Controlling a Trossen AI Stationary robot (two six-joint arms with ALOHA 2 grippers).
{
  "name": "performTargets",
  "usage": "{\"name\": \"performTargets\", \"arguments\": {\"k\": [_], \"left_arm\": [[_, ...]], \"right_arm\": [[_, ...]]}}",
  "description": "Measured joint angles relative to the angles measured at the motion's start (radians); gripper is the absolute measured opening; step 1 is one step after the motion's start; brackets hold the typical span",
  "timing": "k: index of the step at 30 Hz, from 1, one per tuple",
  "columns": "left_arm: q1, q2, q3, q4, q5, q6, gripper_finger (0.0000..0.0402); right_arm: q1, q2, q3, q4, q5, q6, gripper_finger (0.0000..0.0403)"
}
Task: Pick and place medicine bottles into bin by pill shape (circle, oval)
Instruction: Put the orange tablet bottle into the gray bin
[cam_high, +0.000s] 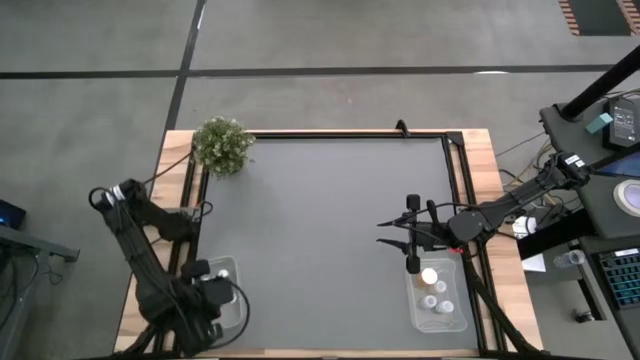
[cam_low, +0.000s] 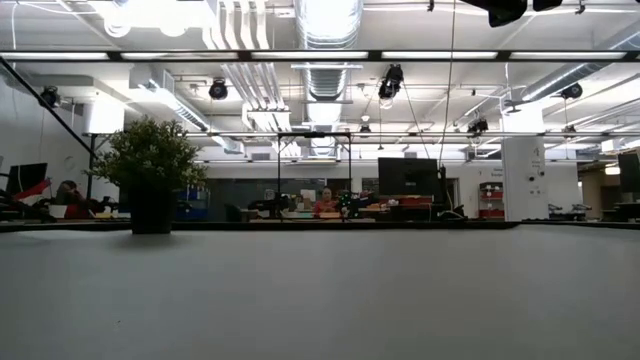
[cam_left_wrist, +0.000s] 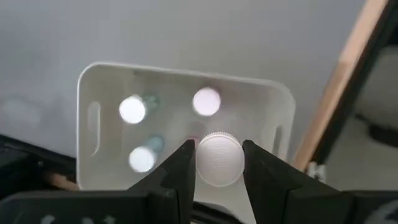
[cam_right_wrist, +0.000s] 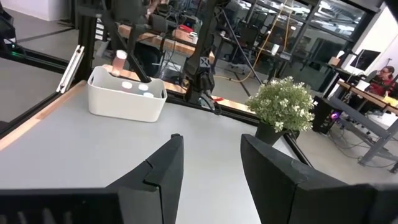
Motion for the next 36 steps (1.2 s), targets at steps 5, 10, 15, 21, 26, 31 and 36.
{"name": "performTargets", "arguments": {"k": [5,10,15,21,26,31,36], "left_arm": [[-0.033,0.062,-0.001,-0.004,0.003,0.002,0.0095],[-0.058,0.122,-0.002,-0.002,-0.002,0.001,0.0095],[-0.068,0.170,-0.003,-0.002,-0.027,0.002,0.0095],[-0.070,0.184,-0.031,0.013,-0.061,0.001,0.0095],[-0.075,0.165,-0.097,0.106,-0.063,0.000,0.0095],[-0.079,0.165,-0.153,0.182,-0.063,-0.001,0.0095],[-0.085,0.165,-0.189,0.212,-0.064,-0.002,0.0095]], "right_arm": [[0.000,0.000,0.000,0.000,0.000,0.002,0.0150],[0.000,0.000,0.000,0.000,0.000,0.002,0.0146],[0.000,0.000,0.000,0.000,0.000,0.000,0.0146],[0.000,0.000,0.000,0.000,0.000,-0.001,0.0146],[0.000,0.000,0.000,0.000,0.000,-0.002,0.0146],[0.000,0.000,0.000,-0.001,0.000,-0.002,0.0146],[0.000,0.000,0.000,-0.001,0.000,-0.002,0.0146]]}}
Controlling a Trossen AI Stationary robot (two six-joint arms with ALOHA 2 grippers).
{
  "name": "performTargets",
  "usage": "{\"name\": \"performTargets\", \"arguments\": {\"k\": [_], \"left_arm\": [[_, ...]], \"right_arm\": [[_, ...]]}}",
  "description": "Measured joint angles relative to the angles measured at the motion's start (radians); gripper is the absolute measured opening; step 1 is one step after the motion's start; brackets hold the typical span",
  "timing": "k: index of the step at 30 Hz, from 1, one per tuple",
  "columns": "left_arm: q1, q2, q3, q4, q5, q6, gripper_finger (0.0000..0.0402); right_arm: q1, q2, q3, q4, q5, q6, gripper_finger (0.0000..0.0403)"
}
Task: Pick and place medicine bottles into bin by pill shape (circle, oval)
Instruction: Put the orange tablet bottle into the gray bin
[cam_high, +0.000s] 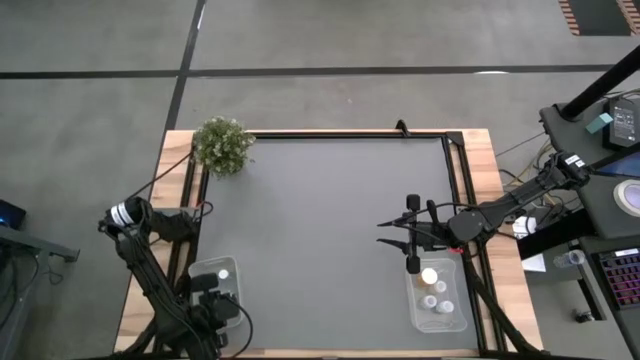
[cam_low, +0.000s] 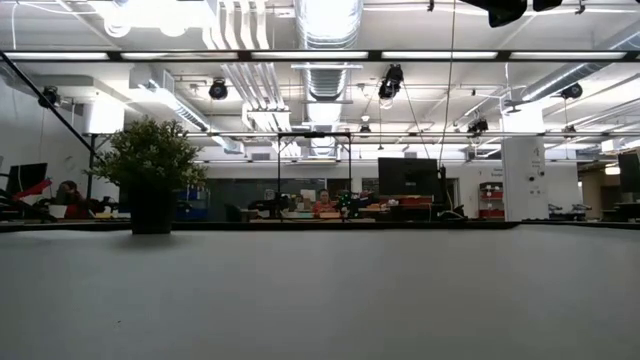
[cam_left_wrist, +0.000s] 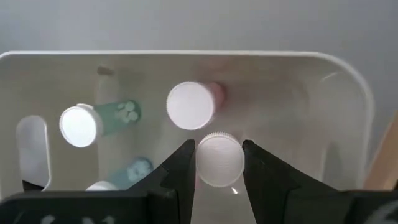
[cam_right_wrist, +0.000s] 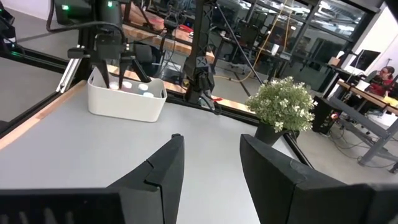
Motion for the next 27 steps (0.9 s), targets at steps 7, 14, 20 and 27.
{"name": "performTargets", "arguments": {"k": [7,14,20,27], "left_arm": [[0.000,-0.001,-0.025,0.003,0.000,0.000,0.0095],[0.000,-0.002,-0.025,0.019,0.000,0.000,0.0100],[0.000,-0.002,-0.029,0.020,0.003,0.000,0.0124],[0.000,-0.005,-0.029,0.019,0.008,0.000,0.0130]], "right_arm": [[0.000,0.000,0.000,0.000,0.000,0.000,0.0146],[0.000,0.000,0.000,0.000,0.000,0.000,0.0146],[0.000,0.000,0.000,0.000,0.000,0.000,0.0146],[0.000,0.000,0.000,0.000,0.000,0.000,0.0146]]}}
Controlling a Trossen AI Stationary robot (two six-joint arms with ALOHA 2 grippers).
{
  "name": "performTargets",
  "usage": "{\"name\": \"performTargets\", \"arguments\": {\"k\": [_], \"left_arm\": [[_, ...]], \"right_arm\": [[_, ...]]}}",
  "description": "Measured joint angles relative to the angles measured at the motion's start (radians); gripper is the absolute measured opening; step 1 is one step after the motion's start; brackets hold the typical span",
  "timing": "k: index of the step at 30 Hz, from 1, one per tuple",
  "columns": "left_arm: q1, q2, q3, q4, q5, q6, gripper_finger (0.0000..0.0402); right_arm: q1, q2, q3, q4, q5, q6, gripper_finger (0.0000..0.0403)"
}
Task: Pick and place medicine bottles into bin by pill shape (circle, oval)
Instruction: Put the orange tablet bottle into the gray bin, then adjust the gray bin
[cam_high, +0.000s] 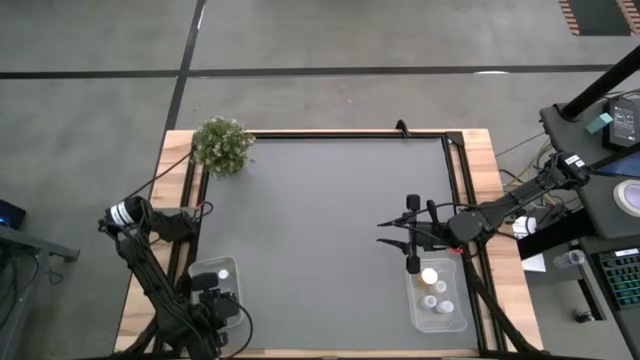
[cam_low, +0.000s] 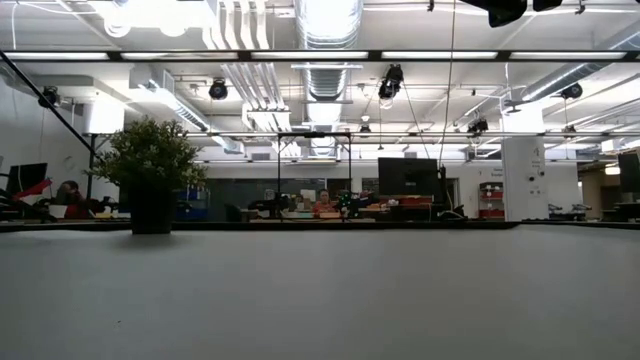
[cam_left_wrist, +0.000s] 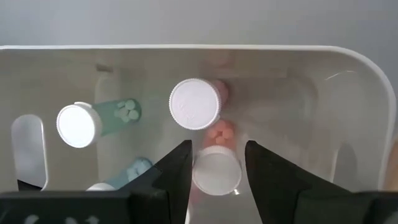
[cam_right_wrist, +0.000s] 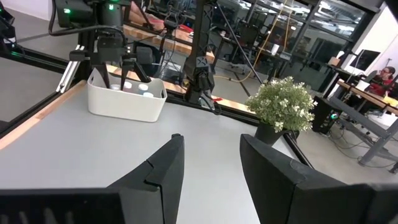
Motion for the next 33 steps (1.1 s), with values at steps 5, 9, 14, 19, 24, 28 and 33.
{"name": "performTargets", "arguments": {"k": [5,9,14,19,24,28,33], "left_arm": [[0.000,-0.010,0.000,-0.002,0.002,0.001,0.0130],[0.000,-0.019,0.006,-0.006,0.002,0.002,0.0130],[0.000,-0.025,0.006,-0.006,0.003,0.002,0.0131],[0.003,-0.054,0.014,-0.005,0.003,0.002,0.0131],[0.008,-0.097,0.027,-0.006,0.004,0.002,0.0129],[0.019,-0.134,0.020,-0.005,0.005,0.003,0.0125],[0.028,-0.149,-0.017,-0.007,0.005,0.004,0.0075]], "right_arm": [[0.000,0.000,0.000,0.000,0.000,0.000,0.0146],[0.000,0.000,0.000,0.000,0.000,0.000,0.0146],[0.000,0.000,0.000,0.000,0.000,0.000,0.0146],[0.000,0.000,0.000,0.000,0.000,0.000,0.0146],[0.000,0.000,0.000,0.000,0.000,0.000,0.0146],[0.000,0.000,0.000,0.000,0.000,0.000,0.0146],[0.000,0.000,0.000,0.000,0.000,0.000,0.0146]]}}
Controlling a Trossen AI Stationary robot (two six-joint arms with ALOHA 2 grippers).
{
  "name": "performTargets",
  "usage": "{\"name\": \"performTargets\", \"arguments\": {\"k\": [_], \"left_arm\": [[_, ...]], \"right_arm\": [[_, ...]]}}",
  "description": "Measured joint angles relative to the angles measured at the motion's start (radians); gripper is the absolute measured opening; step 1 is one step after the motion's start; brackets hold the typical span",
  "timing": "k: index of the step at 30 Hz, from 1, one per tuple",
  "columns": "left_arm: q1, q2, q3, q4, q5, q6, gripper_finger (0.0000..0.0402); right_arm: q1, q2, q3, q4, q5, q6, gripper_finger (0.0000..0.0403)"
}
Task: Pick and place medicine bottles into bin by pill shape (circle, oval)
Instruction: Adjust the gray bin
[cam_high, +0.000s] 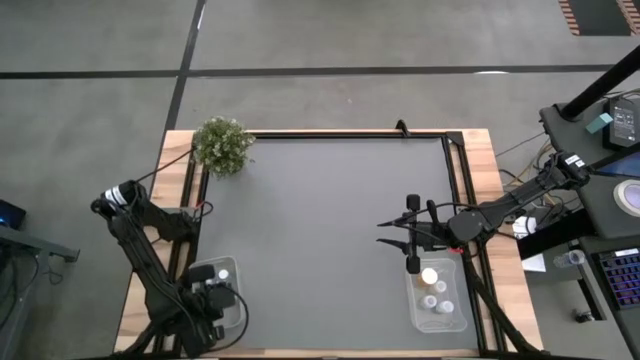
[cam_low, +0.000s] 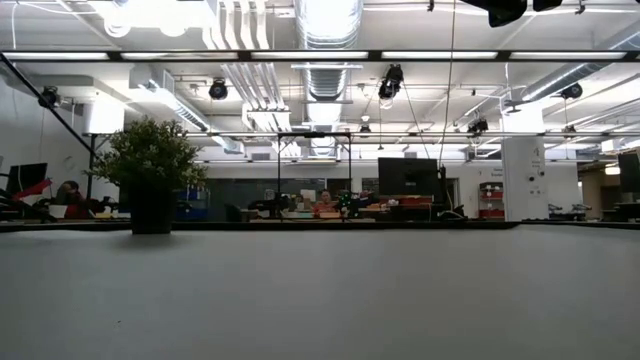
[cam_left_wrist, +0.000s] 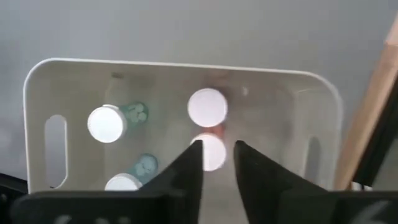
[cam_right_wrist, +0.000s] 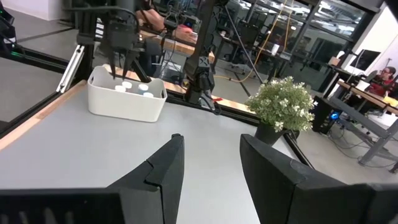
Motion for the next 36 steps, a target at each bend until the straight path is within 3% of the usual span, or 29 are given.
{"name": "performTargets", "arguments": {"k": [5,13,17,23,27,36], "left_arm": [[0.001,0.005,-0.044,0.017,0.000,0.000,0.0009],[0.006,0.004,-0.043,0.016,-0.029,0.011,0.0002],[0.023,-0.011,0.027,0.021,-0.162,0.100,0.0001],[0.095,-0.070,0.088,0.152,-0.461,0.400,0.0001],[0.171,-0.116,0.081,0.225,-0.482,0.627,0.0001],[0.276,-0.168,-0.012,0.418,-0.521,0.967,0.0001]], "right_arm": [[0.000,0.000,0.000,-0.001,0.000,0.000,0.0146],[0.000,0.000,0.000,0.000,0.000,-0.009,0.0146],[0.000,0.000,-0.002,0.001,0.000,-0.018,0.0146],[0.000,0.000,-0.008,0.000,0.000,-0.022,0.0146],[0.000,0.000,-0.009,0.000,0.000,-0.017,0.0146],[0.000,0.001,-0.009,-0.043,0.000,0.098,0.0146]]}}
